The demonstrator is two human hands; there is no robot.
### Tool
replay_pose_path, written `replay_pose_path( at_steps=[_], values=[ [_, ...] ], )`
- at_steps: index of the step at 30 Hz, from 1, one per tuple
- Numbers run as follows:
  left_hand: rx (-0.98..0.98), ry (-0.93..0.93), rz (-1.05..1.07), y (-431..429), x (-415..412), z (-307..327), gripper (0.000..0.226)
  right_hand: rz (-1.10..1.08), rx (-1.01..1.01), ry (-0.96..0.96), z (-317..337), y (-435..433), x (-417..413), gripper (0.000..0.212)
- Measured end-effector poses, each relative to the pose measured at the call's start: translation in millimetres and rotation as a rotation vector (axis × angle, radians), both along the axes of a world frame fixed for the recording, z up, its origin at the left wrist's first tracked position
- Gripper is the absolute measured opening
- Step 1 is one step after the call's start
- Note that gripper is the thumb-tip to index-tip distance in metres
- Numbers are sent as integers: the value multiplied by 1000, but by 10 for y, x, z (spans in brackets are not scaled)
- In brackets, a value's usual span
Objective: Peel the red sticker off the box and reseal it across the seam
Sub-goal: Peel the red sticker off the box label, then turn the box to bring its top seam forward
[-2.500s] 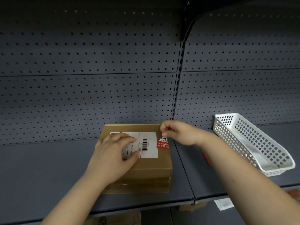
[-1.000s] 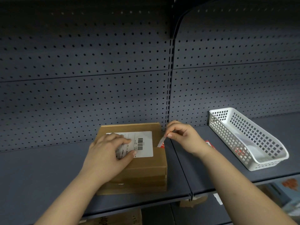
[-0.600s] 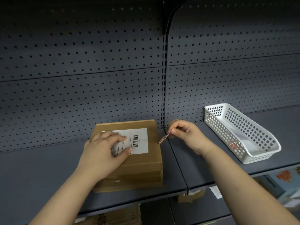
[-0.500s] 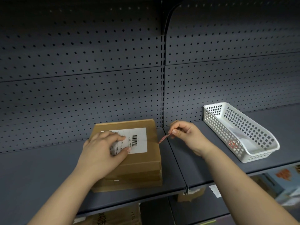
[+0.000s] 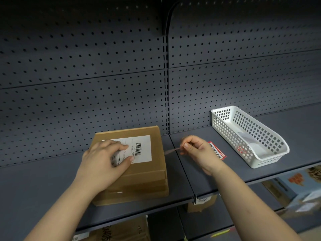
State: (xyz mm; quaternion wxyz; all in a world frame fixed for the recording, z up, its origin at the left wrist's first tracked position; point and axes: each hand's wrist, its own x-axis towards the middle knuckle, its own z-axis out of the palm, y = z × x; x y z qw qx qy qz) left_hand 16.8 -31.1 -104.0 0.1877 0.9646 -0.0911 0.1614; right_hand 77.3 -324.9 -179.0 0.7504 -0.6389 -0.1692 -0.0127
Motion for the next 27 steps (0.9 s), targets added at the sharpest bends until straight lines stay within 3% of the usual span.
replay_pose_path(
  at_steps=[6,10,16,18,21,23,24,27],
  values=[
    [7,-2,-3,-12,-14,20,58,50,61,57,-60,-68,-21,6],
    [22,12,4,-16,-10,37,58,0,144,116,-16,-207,-47,43],
    [-4,65,-17,12,-11,32,55,-99,15,85,56,-333,-96,42],
    [-196,145,-30,47,4,81,45,-107,-10,65,164,-335,-135,37],
    [-763,229,65,152,39,240,26,-77,9,38,386,-273,-185,23],
    [-966,166,223,331,109,267,43,-36,53,24,512,-173,-190,36],
    [-975,210,292,421,137,268,59,-24,89,33,564,-104,-191,39],
    [-922,619,326,593,191,176,109,-38,186,144,685,173,-179,17]
  ],
)
